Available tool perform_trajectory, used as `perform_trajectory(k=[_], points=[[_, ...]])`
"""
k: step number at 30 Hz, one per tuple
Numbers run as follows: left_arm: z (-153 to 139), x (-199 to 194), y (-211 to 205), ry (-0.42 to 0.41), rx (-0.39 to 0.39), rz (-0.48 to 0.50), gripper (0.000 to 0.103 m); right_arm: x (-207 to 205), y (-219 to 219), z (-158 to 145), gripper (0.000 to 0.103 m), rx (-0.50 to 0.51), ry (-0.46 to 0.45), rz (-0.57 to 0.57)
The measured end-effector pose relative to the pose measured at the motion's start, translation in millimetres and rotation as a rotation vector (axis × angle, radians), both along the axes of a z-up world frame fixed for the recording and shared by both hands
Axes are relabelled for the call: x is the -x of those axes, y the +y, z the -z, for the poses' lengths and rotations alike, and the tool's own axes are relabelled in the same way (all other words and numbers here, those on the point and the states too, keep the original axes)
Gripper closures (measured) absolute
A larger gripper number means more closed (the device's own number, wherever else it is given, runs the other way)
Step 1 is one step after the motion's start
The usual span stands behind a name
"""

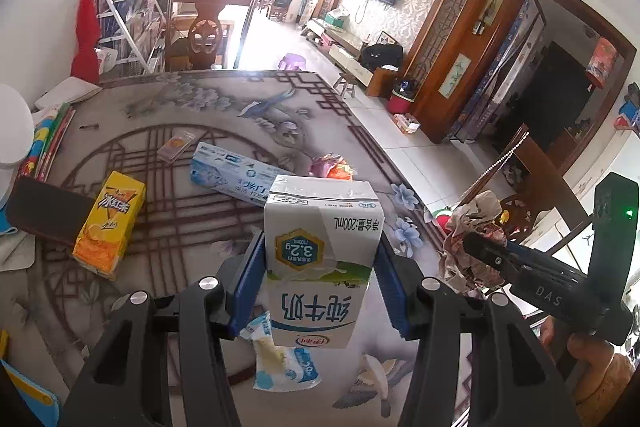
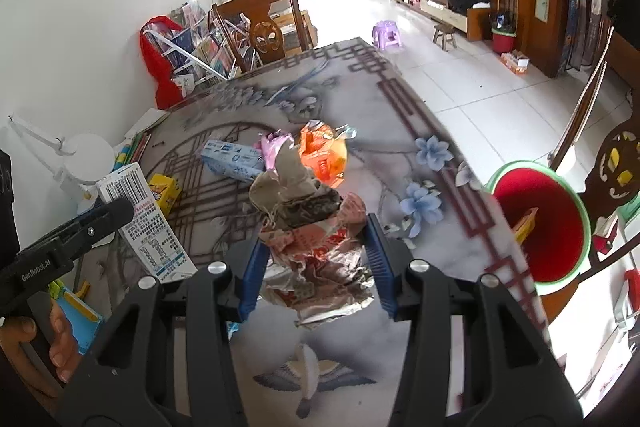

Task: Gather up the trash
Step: 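Lift the milk carton and crumpled paper pile off the table, then carry both items to the red bucket and open both tools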

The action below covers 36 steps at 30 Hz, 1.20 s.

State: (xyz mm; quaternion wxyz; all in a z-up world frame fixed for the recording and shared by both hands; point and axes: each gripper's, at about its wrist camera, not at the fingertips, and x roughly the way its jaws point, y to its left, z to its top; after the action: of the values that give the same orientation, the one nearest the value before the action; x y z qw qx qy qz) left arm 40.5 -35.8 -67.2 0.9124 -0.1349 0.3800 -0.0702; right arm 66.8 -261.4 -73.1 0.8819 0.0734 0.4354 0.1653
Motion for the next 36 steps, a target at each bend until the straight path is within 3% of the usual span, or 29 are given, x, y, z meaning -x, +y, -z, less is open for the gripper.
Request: perform_trajectory(k=[16,36], points=[[0.7,-13.9,-23.6,0.01,-0.013,-0.006,0.053,-10.8,-24.6,8.1,0.058,-0.019,0.022,0.014],[1.1,-42.8,-84.6,0.031,-0.036,-0.015,0.053,-44.1,-84.6,19.1,0.057,-0.051,0.055,0.021]])
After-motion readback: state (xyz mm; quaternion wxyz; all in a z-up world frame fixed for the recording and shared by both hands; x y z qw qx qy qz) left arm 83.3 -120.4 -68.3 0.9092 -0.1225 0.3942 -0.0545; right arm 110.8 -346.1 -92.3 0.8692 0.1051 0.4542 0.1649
